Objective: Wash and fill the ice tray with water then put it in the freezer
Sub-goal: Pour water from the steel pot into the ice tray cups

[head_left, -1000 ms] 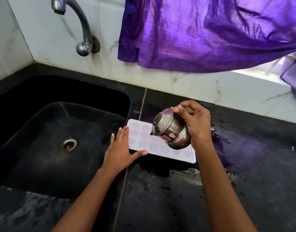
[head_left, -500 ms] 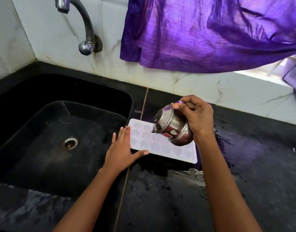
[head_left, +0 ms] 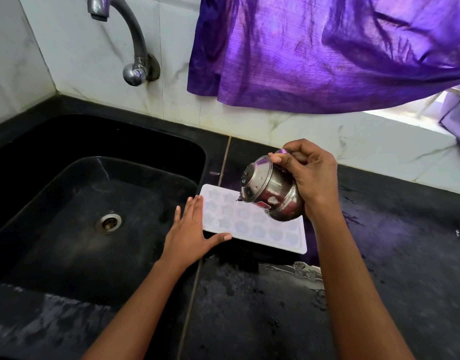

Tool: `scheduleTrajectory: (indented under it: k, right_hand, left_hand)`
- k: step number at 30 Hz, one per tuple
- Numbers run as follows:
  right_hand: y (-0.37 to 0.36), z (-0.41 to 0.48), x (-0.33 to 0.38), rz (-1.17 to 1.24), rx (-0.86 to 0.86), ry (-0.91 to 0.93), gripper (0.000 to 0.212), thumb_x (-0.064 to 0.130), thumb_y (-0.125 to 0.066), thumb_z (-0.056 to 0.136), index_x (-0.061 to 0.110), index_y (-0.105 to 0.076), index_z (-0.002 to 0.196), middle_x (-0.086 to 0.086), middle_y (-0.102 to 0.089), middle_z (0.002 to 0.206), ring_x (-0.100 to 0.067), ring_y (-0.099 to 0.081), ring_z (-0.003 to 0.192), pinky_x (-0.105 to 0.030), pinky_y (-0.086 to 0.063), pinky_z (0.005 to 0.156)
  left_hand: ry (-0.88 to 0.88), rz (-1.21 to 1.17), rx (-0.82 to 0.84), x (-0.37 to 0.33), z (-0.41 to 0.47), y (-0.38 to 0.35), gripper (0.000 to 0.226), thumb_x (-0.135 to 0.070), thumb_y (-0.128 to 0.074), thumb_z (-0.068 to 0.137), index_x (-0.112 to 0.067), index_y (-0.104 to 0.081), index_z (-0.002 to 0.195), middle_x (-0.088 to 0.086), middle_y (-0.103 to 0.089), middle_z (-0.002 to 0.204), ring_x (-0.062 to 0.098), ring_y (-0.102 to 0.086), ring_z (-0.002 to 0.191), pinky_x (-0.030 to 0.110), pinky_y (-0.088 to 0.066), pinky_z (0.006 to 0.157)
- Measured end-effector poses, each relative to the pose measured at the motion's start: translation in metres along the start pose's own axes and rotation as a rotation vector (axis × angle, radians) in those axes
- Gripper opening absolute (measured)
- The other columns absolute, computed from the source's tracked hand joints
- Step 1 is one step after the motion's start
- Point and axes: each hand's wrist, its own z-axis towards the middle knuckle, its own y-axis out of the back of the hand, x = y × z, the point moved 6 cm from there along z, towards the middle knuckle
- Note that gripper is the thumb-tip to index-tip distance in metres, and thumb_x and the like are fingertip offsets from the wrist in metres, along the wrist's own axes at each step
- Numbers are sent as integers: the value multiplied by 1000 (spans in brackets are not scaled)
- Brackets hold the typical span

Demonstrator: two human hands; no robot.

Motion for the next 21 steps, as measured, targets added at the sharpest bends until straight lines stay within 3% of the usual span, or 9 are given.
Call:
scheduleTrajectory:
  k: [10,21]
  right_hand:
    - [-1,-3,-6,5,3,-28,16,12,-77,73,23,-66,73,7,-73,69,-17,-71,81,-41,-56,82]
    - [3,-12,-23,228,-94,-168,15,8,-75,72,20,-65,72,7,-70,63,-10,-66,68,-18,-50,64]
  left_hand:
    - [-11,-5,-10,2,1,-2,109,-69,-54,73,-12,-1,150,3,-3,159,15,6,145,34,4,115]
    - [-38,-7,18,9,5,-8,109,-73,-48,73,-12,0,150,1,-2,159,10,8,144,33,7,115]
